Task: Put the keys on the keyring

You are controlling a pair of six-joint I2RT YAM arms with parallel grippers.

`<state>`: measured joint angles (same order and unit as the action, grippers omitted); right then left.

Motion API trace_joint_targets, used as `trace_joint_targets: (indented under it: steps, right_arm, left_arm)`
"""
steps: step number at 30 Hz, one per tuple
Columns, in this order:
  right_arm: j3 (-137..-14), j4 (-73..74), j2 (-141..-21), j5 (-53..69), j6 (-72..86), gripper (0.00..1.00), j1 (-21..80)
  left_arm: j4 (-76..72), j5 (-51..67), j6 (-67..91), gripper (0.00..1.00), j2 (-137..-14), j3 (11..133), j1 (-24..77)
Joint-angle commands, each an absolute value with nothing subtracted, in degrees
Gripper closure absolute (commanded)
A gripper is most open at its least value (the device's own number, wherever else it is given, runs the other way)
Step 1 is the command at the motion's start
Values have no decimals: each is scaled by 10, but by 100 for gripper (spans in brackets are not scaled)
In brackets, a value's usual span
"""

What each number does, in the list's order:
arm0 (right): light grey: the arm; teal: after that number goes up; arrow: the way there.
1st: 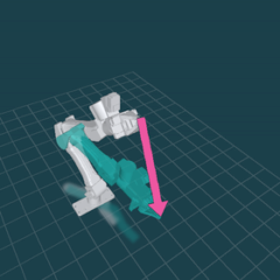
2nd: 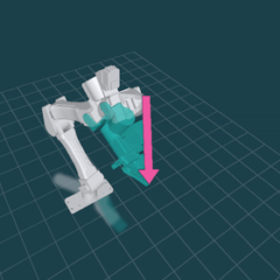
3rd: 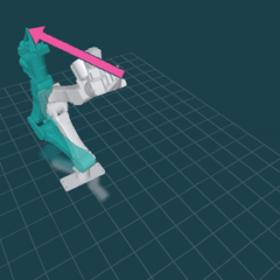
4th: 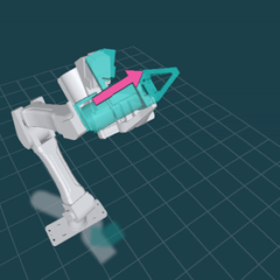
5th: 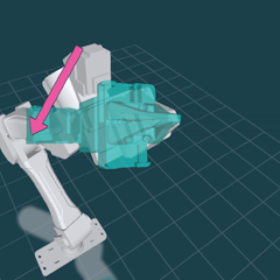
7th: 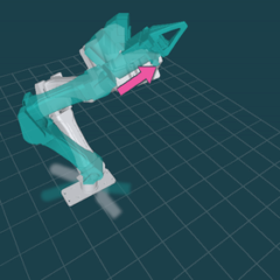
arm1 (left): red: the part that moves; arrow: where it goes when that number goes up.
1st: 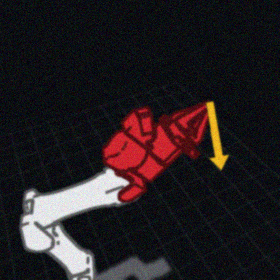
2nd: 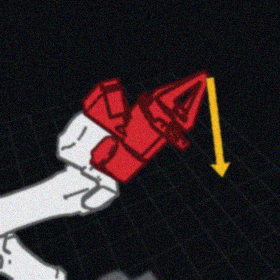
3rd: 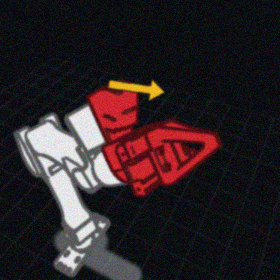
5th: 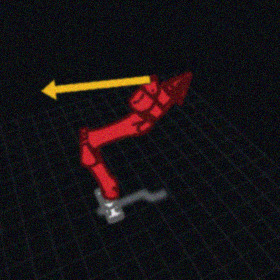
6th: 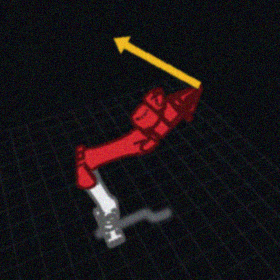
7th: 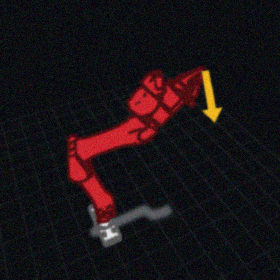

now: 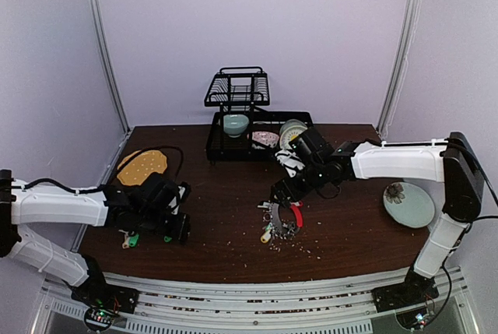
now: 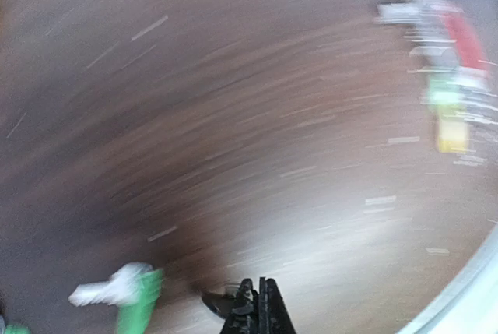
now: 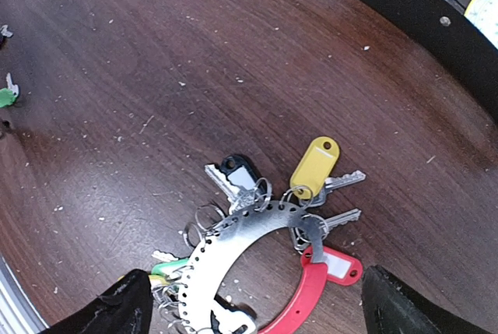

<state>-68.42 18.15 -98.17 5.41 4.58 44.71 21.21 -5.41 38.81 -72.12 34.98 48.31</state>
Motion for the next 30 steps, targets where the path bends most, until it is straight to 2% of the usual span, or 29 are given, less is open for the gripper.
trace_joint_targets:
  steps: [1,6,11,15,19,23,26,28,30]
  right_arm:
    - [-694,178,-973,105,57,6,449]
    - [-687,173,-953,150,47,8,464]
    - [-672,134,-923,253,22,13,483]
    - [-632,28,-869,353,-29,14,534]
    - [-550,-176,-816,389,2,14,545]
    - [-547,-273,-818,423,47,27,544]
    - [-564,-314,-834,455,94,48,544]
    - [-562,-343,-834,458,108,59,544]
    - [-551,-385,-832,456,125,63,546]
  left_arm:
    - [57,38,300,100,-733,376,528]
    - [-10,68,286,100,-713,364,530]
    - [6,67,259,100,-713,394,529]
    - [62,79,197,100,-704,472,549]
    - [114,107,141,100,-685,537,565]
    - [120,138,108,100,-656,561,576]
    - [114,138,87,100,-644,571,587]
    - [112,133,82,100,-642,578,589]
    - [108,130,82,100,-642,583,591]
